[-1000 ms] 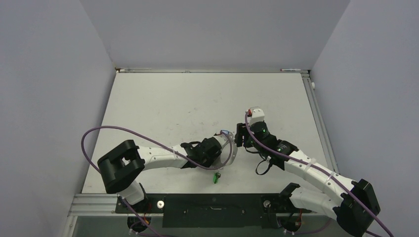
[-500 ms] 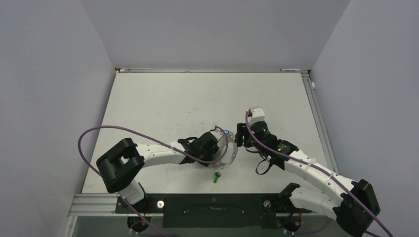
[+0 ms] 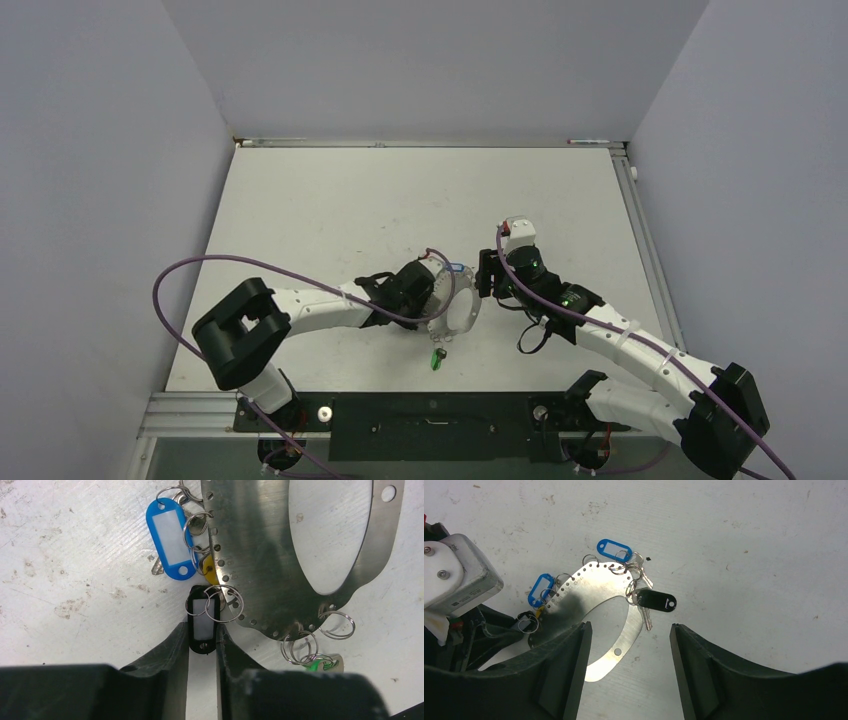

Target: Put the keys on the keyring

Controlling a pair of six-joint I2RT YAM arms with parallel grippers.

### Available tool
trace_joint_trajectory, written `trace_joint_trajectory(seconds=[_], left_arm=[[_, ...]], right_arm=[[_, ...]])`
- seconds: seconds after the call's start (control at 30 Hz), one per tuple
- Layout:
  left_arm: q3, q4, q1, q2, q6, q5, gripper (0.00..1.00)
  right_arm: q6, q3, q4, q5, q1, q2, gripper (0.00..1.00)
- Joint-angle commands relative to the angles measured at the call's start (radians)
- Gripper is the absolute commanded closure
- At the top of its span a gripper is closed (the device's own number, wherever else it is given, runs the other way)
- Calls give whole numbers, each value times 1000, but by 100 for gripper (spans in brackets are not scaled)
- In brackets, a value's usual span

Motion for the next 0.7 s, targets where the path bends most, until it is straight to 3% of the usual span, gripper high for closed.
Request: trace_joint_trajectory(seconds=[0.0, 0.23, 0.67], left_arm=[[-51, -52, 8, 53, -34, 38, 92], [-1, -136, -33, -88, -23, -65, 100], [42, -198, -43, -233, -3, -107, 100]], right_arm=[[-8, 2, 27, -1, -7, -7, 40], [-6, 10, 24, -3, -8, -13, 40], [1, 12, 28, -17, -9, -23, 40]])
